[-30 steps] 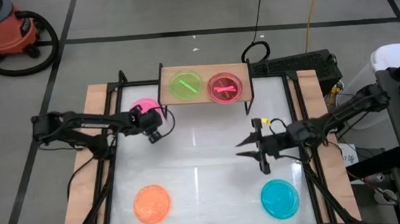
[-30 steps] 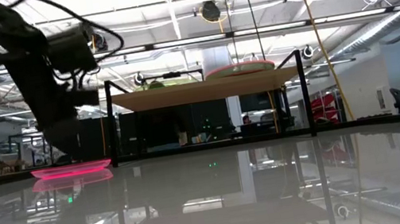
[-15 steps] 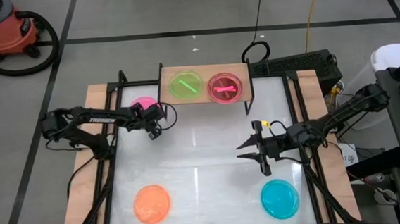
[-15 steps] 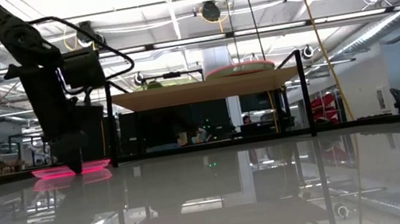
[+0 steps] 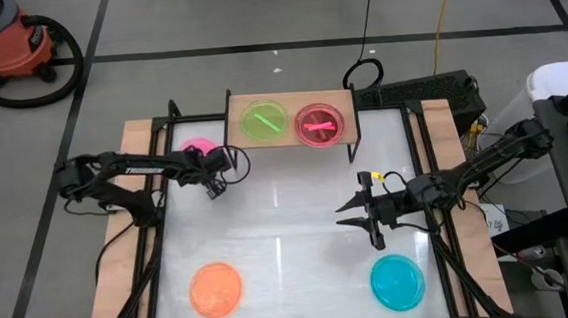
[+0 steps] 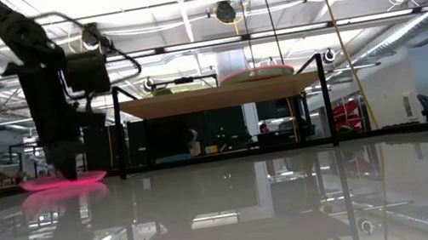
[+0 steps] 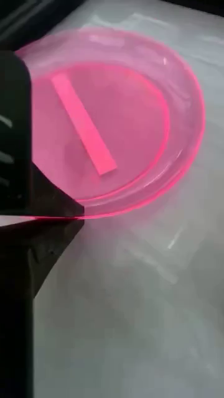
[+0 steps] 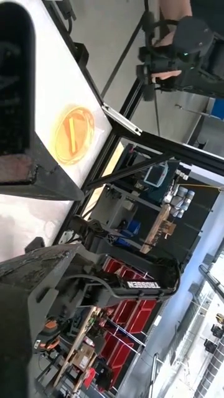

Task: Place and stack plates onto a shelf
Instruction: Stack the pink plate on top of the green plate on the shelf

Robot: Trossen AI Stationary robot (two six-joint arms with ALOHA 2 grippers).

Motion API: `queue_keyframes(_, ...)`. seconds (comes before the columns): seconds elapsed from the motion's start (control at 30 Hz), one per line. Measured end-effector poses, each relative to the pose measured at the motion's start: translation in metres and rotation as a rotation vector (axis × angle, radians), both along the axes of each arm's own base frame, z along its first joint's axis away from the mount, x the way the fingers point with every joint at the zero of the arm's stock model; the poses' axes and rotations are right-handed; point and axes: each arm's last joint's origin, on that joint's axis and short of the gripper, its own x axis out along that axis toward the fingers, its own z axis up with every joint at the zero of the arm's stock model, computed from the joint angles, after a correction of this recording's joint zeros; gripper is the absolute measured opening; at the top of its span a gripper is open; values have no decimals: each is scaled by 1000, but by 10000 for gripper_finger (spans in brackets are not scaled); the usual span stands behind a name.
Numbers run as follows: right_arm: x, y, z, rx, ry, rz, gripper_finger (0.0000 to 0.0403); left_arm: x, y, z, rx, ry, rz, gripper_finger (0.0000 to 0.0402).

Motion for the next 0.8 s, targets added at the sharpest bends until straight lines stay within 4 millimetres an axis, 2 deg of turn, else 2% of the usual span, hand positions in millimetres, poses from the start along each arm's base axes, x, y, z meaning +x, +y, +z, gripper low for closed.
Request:
queue_keyframes(0.2, 0, 0, 0, -1, 2, 0, 106, 0, -13, 43, 48, -21, 31, 3)
queue_keyframes(0.53, 0, 0, -1, -3, 8, -1, 106, -5, -32, 150, 381, -284, 78, 2)
queue_keyframes(0.67, 0, 0, -1, -3, 8, -2, 106, 10, -39, 182, 465, -349, -109, 1)
queue_keyframes(0.8, 0, 0, -1, -3, 5, -4, 106, 40, -52, 197, 501, -383, -375, 1)
